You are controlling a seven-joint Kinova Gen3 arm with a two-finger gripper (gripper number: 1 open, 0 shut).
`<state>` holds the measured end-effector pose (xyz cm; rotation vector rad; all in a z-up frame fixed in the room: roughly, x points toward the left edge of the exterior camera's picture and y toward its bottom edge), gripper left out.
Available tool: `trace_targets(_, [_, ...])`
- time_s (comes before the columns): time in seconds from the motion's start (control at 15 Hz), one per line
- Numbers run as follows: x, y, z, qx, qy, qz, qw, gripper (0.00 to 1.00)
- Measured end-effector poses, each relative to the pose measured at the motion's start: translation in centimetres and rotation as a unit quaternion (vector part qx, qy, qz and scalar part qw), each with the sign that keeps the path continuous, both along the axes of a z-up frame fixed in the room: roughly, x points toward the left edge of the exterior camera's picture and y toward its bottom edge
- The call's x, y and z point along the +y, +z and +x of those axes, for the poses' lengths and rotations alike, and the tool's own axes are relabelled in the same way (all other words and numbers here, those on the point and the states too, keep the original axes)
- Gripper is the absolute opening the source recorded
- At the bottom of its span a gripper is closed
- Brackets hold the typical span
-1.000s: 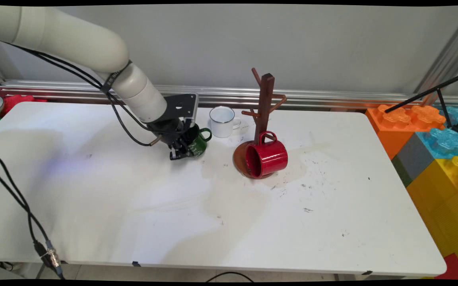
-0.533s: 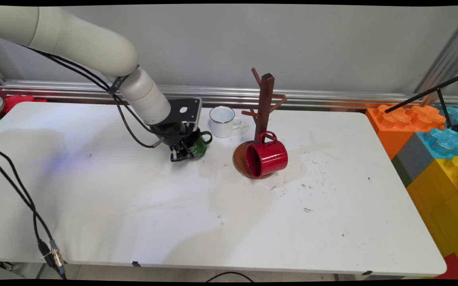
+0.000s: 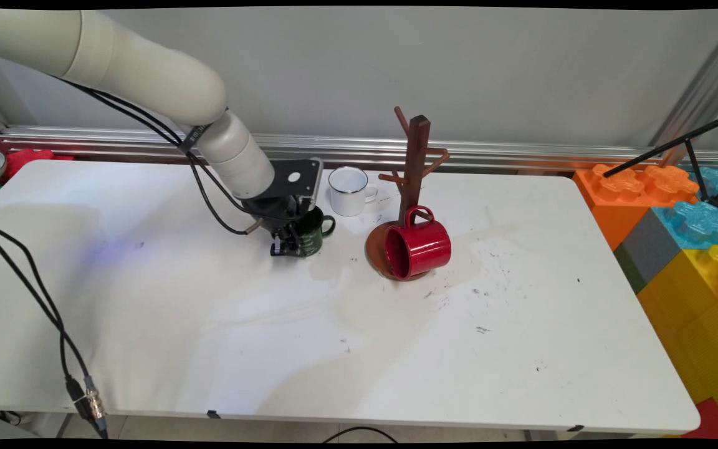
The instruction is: Place the picked object on the table
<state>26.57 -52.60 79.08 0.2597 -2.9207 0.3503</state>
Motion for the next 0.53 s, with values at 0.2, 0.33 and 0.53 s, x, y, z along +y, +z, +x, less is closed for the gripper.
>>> trace_targets(0.2, [-0.12,-0.12,-0.32,0.005,-0.003,-0.001,1.0,1.0])
trace_targets(0.33, [-0.14,-0.08,-0.53,0.01,-0.005,-0.003,0.9999,1.0])
trace_targets(0.53, [0.0,0.28,-0.69,0.018,-0.009,-0.009,0.9998,1.0])
